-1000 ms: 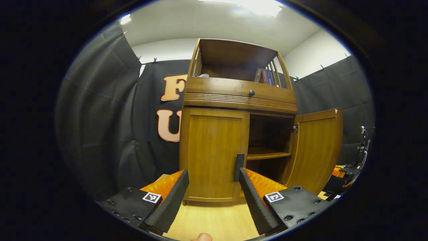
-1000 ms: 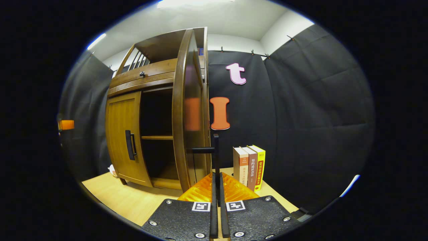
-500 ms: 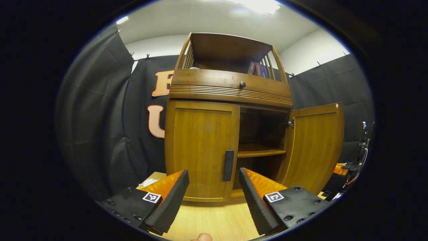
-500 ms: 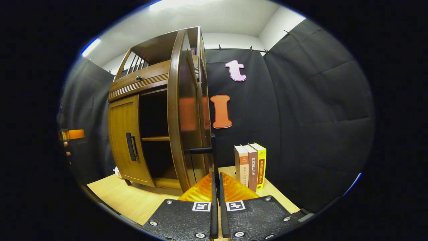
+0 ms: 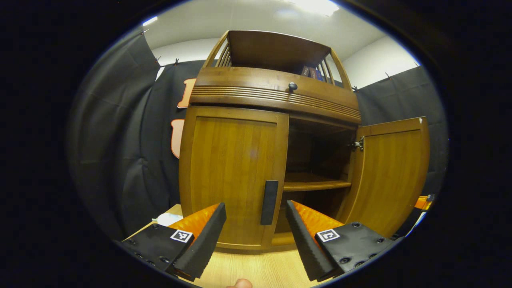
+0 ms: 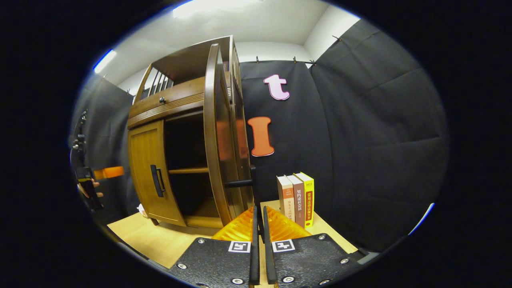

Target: Open the right door of the double-door shoe cabinet with the right hand, and open the left door with the left hand.

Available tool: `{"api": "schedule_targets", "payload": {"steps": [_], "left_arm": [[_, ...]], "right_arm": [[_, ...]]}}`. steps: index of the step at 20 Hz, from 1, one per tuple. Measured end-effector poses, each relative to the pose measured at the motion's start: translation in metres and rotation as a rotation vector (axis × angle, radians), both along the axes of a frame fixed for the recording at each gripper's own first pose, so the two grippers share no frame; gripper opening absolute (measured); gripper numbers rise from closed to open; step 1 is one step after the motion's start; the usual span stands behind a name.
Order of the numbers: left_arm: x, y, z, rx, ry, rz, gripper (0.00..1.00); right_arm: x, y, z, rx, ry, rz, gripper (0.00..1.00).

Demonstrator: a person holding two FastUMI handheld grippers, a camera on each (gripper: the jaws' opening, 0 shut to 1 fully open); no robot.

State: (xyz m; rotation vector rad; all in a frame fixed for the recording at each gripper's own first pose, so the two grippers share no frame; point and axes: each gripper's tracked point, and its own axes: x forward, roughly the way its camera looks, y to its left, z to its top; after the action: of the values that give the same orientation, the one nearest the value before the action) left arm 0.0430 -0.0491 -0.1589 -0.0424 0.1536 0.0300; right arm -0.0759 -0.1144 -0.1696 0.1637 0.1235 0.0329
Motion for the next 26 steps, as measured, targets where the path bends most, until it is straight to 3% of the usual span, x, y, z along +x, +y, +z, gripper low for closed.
{"api": "schedule_targets", "payload": {"steps": [3, 4, 5, 6, 8, 12, 14, 16, 18, 19, 21, 23, 24, 25, 26], "left_arm": [[0.03, -0.012, -0.02, -0.002, 0.014, -0.019, 0.94], [0.038, -0.015, -0.025, 0.003, 0.013, -0.022, 0.94], [0.049, -0.019, -0.03, 0.01, 0.014, -0.027, 0.97], [0.06, -0.023, -0.038, 0.019, 0.014, -0.032, 0.99], [0.076, -0.027, -0.047, 0.026, 0.006, -0.036, 0.94], [0.099, -0.028, -0.061, 0.042, 0.012, -0.048, 0.94], [0.106, -0.026, -0.068, 0.064, 0.03, -0.045, 0.99], [0.115, -0.024, -0.073, 0.07, 0.04, -0.041, 0.94], [0.12, -0.018, -0.08, 0.08, 0.054, -0.025, 0.94], [0.124, -0.014, -0.083, 0.086, 0.062, -0.014, 0.93], [0.128, -0.011, -0.086, 0.076, 0.07, -0.01, 0.87], [0.126, -0.02, -0.086, 0.052, 0.067, -0.029, 0.75], [0.128, -0.024, -0.087, 0.049, 0.069, -0.038, 0.64], [0.128, -0.026, -0.086, 0.058, 0.071, -0.038, 0.52], [0.129, -0.026, -0.088, 0.077, 0.078, -0.031, 0.41]], "right_arm": [[-0.003, -0.015, 0.006, -0.033, -0.024, -0.041, 0.1], [-0.005, -0.019, 0.007, -0.045, -0.029, -0.054, 0.03], [-0.006, -0.021, 0.009, -0.053, -0.031, -0.06, 0.13], [-0.005, -0.023, 0.009, -0.059, -0.034, -0.067, 0.13], [-0.006, -0.027, 0.011, -0.065, -0.038, -0.083, 0.13], [-0.005, -0.03, 0.006, -0.047, -0.035, -0.09, 0.26], [-0.003, -0.031, 0.003, -0.038, -0.035, -0.094, 0.27], [0.001, -0.031, 0.002, -0.038, -0.038, -0.102, 0.29], [0.002, -0.032, 0.002, -0.044, -0.045, -0.114, 0.56], [0.002, -0.033, 0.003, -0.047, -0.049, -0.119, 0.65], [0.001, -0.035, 0.006, -0.051, -0.059, -0.133, 0.84], [0.0, -0.036, 0.01, -0.053, -0.067, -0.14, 0.92], [-0.001, -0.035, 0.01, -0.053, -0.066, -0.141, 0.87], [-0.002, -0.034, 0.01, -0.054, -0.065, -0.142, 0.96], [-0.003, -0.034, 0.01, -0.055, -0.065, -0.142, 0.96]]}}
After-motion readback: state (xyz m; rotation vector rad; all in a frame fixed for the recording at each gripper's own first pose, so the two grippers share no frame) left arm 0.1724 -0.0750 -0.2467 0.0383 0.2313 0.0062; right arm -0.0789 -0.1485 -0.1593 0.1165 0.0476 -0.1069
